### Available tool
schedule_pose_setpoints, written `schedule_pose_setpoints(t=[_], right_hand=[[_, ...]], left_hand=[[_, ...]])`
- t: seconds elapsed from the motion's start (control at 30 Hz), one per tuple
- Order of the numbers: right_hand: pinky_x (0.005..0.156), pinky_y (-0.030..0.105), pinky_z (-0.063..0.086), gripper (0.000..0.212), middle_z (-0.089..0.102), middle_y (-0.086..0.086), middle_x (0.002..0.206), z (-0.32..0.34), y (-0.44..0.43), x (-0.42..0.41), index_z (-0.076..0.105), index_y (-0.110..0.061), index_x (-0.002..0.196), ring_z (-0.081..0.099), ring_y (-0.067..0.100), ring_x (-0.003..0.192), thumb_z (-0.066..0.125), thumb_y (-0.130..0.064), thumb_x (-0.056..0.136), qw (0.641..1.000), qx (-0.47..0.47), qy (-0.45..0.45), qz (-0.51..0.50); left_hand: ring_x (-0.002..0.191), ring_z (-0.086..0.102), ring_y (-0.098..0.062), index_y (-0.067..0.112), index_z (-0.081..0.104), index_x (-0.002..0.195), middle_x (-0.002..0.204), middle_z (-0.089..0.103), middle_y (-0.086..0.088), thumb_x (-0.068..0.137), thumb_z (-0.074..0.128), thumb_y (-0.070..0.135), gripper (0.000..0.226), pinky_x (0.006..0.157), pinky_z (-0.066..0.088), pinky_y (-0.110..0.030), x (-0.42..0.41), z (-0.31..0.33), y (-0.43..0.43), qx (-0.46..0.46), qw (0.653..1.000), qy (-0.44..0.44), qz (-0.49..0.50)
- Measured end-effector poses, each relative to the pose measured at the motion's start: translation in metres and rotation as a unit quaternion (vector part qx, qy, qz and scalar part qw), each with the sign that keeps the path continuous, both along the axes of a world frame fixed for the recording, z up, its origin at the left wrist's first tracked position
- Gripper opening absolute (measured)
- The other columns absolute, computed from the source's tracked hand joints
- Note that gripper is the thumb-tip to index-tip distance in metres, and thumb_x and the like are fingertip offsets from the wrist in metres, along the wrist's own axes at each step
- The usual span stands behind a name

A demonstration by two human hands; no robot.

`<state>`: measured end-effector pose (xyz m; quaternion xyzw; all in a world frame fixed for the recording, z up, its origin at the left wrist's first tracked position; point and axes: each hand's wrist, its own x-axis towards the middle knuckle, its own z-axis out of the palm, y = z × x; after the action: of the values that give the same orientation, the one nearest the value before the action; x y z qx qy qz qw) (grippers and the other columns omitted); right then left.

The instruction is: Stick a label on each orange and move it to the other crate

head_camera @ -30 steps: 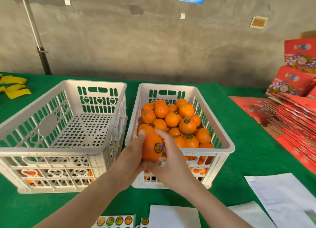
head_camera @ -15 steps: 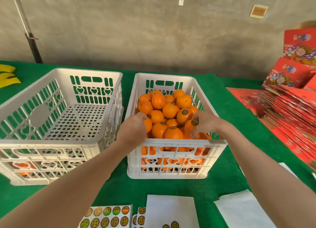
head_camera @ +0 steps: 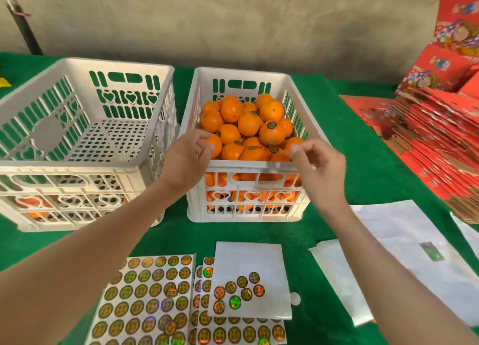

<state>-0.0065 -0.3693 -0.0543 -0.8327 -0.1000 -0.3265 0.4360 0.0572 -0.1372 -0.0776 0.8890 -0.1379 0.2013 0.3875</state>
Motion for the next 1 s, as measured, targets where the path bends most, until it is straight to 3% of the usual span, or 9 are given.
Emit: schedule_pose_setpoints(t=[0.07,0.17,0.3,0.37,0.47,0.63,0.77,0.87,1.0], right_hand=[[0.064,0.017,0.046,0.016,0.064,-0.009,0.072,-0.049,0.017,-0.030,0.066,-0.013,0.077,0.057,0.004,0.069,0.058,-0.020,0.089,0.989,-0.040,0.107,0.088],[0.103,0.032,0.039,0.040,0.057,0.008,0.128,-0.121,0.027,-0.034,0.059,-0.011,0.124,0.051,0.017,0.119,0.060,-0.034,0.091,0.875,-0.201,0.424,0.122],[0.109,0.038,0.026,0.063,0.033,0.005,0.144,-0.165,0.036,-0.020,0.047,-0.014,0.137,0.026,0.027,0.135,0.056,-0.052,0.087,0.808,-0.349,0.461,0.112],[0.106,0.039,0.029,0.052,0.036,0.006,0.139,-0.172,0.039,-0.019,0.056,-0.013,0.125,0.030,0.027,0.130,0.059,-0.047,0.086,0.813,-0.359,0.443,0.115],[0.099,0.033,0.033,0.039,0.047,0.009,0.129,-0.164,0.035,-0.020,0.060,-0.007,0.111,0.040,0.026,0.123,0.060,-0.039,0.089,0.848,-0.321,0.404,0.122],[0.092,0.034,0.039,0.028,0.059,0.010,0.113,-0.126,0.044,-0.015,0.062,-0.002,0.102,0.050,0.025,0.111,0.066,-0.026,0.088,0.913,-0.175,0.320,0.185],[0.104,0.032,0.033,0.037,0.056,0.006,0.123,-0.115,0.046,-0.019,0.059,-0.010,0.119,0.046,0.020,0.120,0.069,-0.024,0.086,0.948,-0.134,0.249,0.145],[0.097,0.037,0.037,0.019,0.063,0.012,0.107,-0.118,0.036,-0.029,0.070,-0.004,0.099,0.053,0.030,0.109,0.072,-0.005,0.080,0.978,-0.103,0.149,0.108],[0.087,0.030,0.040,0.010,0.066,0.007,0.094,-0.131,0.035,-0.043,0.073,-0.008,0.091,0.057,0.027,0.096,0.071,-0.008,0.082,0.968,-0.129,0.177,0.118]], left_hand=[[0.079,0.054,-0.014,0.005,0.061,0.110,0.089,0.060,-0.004,0.091,0.058,0.011,0.020,0.074,0.049,-0.028,-0.014,-0.006,0.003,0.001,1.000,-0.021,-0.018],[0.086,0.048,-0.012,0.000,0.063,0.104,0.097,0.060,-0.016,0.088,0.060,0.000,0.017,0.079,0.035,-0.010,-0.029,-0.009,0.001,0.011,0.998,-0.068,0.001],[0.098,0.053,-0.020,-0.004,0.063,0.102,0.103,0.059,-0.018,0.081,0.060,-0.011,0.022,0.090,0.037,-0.013,-0.055,-0.019,-0.007,0.029,0.988,-0.144,-0.040],[0.091,0.055,-0.017,-0.002,0.063,0.102,0.101,0.059,-0.013,0.080,0.060,-0.011,0.023,0.086,0.045,-0.021,-0.072,-0.040,-0.007,0.038,0.988,-0.124,-0.087],[0.089,0.056,-0.009,0.012,0.056,0.117,0.105,0.057,0.003,0.082,0.069,0.005,0.038,0.082,0.052,-0.028,-0.093,-0.073,-0.010,-0.030,0.990,0.131,-0.031],[0.101,0.064,-0.032,0.004,0.065,0.105,0.106,0.070,-0.013,0.079,0.074,0.012,0.028,0.089,0.051,-0.037,-0.100,-0.100,-0.017,-0.279,0.818,0.504,-0.019],[0.097,0.063,-0.044,-0.006,0.065,0.102,0.104,0.066,-0.031,0.084,0.064,0.003,0.020,0.096,0.048,-0.052,-0.102,-0.100,-0.015,-0.334,0.761,0.556,0.028],[0.103,0.060,-0.048,-0.009,0.058,0.112,0.111,0.063,-0.033,0.091,0.053,0.000,0.025,0.094,0.047,-0.055,-0.097,-0.098,-0.008,-0.380,0.727,0.572,0.012],[0.090,0.065,-0.041,-0.007,0.056,0.116,0.108,0.065,-0.030,0.093,0.048,0.002,0.025,0.081,0.054,-0.048,-0.096,-0.098,-0.001,-0.424,0.705,0.568,-0.026]])
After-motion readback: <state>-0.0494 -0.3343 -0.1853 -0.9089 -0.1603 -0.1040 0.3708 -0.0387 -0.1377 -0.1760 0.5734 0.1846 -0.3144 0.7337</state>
